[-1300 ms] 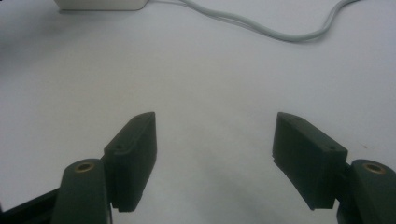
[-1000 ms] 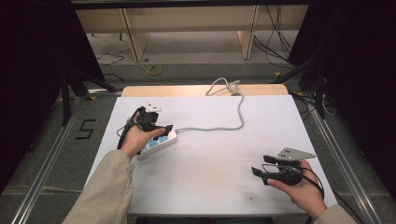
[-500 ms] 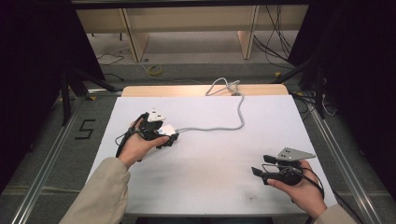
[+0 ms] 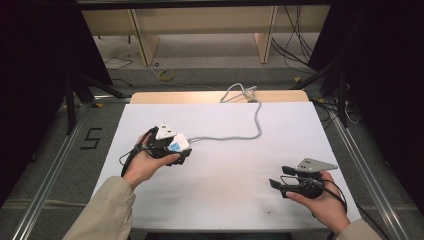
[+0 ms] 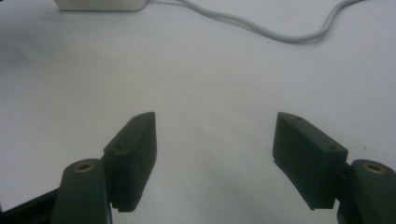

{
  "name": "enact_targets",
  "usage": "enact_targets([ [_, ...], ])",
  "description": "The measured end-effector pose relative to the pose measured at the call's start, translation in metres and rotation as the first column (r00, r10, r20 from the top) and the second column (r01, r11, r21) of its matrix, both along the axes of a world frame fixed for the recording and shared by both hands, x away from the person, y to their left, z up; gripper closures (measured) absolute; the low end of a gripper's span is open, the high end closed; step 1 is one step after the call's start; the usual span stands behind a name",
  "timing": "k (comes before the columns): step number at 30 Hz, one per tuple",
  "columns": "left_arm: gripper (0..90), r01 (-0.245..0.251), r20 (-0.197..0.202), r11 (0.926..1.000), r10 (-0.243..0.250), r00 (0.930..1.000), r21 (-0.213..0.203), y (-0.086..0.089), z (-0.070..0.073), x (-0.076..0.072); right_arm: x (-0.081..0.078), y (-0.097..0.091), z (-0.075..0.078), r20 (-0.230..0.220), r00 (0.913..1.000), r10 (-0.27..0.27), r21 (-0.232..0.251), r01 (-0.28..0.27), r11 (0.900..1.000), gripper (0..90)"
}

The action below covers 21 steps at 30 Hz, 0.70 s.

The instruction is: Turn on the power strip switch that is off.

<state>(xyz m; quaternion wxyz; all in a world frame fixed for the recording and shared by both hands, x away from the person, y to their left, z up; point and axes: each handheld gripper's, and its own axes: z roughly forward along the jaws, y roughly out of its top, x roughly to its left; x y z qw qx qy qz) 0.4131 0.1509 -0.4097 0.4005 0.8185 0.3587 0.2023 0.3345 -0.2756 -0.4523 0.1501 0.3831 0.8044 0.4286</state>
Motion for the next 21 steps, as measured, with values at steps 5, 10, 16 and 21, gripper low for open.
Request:
enact_targets([
  [5,16.7,0.011,0.017,0.9995,-0.010,0.9998,-0.031,0.001,0.002,-0.008,0.000,0.000,0.000,0.000,1.0000,-0.001,-0.001,0.001,1.0000,31.1],
  [10,15.9,0.012,0.029,0.9992,-0.011,0.9995,-0.037,0.003,0.003,-0.016,0.000,0.000,0.000,-0.002,1.0000,0.000,-0.001,0.000,1.0000,31.0],
  [16,15.9,0.022,0.031,0.9985,-0.021,0.9993,-0.050,0.006,0.001,-0.025,0.000,0.000,0.000,-0.001,1.0000,-0.002,0.000,0.002,1.0000,31.0],
  [21,15.9,0.038,0.040,0.9982,-0.036,0.9985,-0.046,0.009,-0.002,-0.031,0.000,0.000,0.000,0.000,1.0000,-0.002,0.001,0.002,1.0000,30.9],
])
